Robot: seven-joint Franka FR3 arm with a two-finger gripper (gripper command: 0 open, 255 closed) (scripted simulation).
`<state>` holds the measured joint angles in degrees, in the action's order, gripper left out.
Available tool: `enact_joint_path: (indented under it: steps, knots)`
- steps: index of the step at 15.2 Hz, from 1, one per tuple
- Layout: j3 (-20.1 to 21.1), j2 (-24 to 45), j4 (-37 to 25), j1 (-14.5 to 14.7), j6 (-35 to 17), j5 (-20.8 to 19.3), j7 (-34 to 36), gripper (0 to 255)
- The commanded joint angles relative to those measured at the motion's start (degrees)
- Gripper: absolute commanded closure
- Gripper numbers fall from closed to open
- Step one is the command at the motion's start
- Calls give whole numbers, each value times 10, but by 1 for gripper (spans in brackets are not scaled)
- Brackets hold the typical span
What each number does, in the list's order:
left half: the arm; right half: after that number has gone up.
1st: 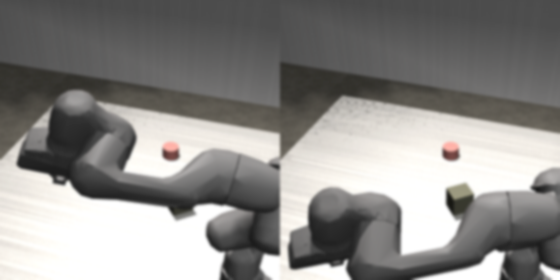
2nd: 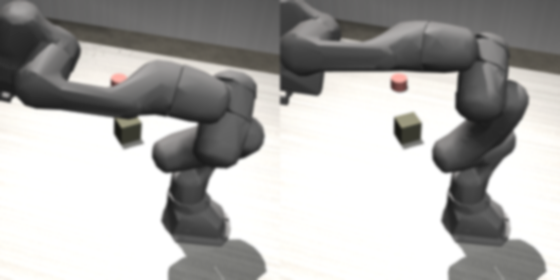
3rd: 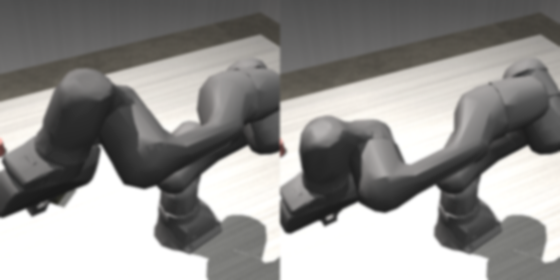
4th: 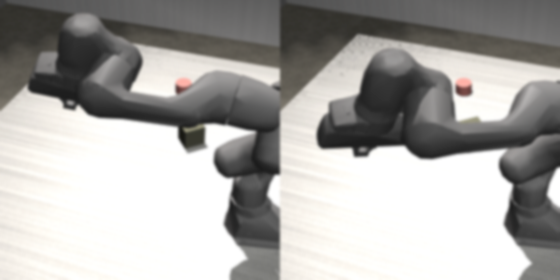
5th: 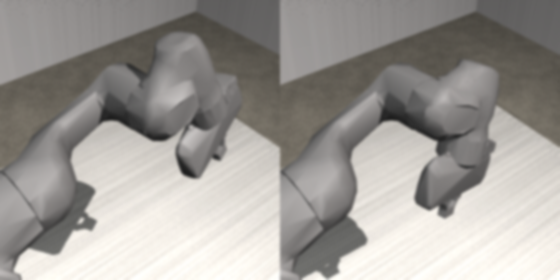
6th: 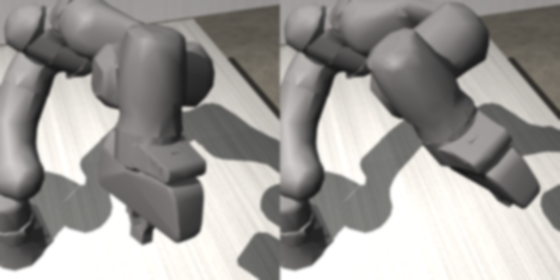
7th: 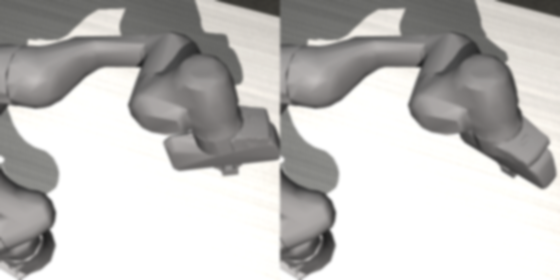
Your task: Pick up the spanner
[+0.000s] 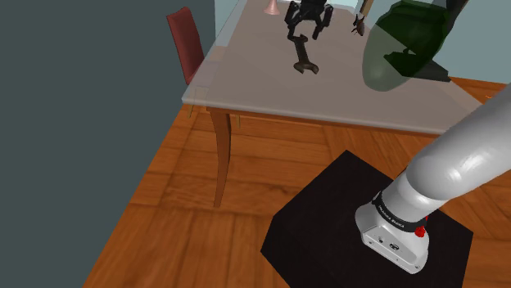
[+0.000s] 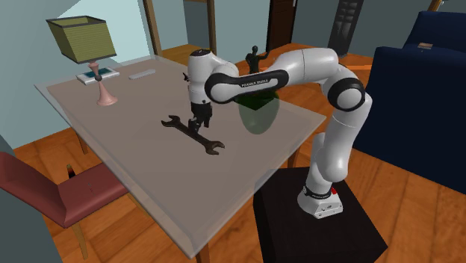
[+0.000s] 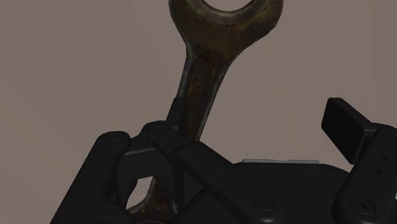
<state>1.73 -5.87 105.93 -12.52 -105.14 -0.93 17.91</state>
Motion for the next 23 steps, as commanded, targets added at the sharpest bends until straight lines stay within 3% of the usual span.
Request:
enact_joint_path:
  steps: [1,9,19,20,23]
  knots:
    - [-6,41,-40,-8,7,-5,22,0]
    - [-41,200,-204,-40,45,-10,95,0]
    - [-42,204,-151,-41,-12,-10,99,0]
    - [-42,204,-151,-41,-11,-10,99,255]
    - [-42,203,-150,-41,-11,-10,99,255]
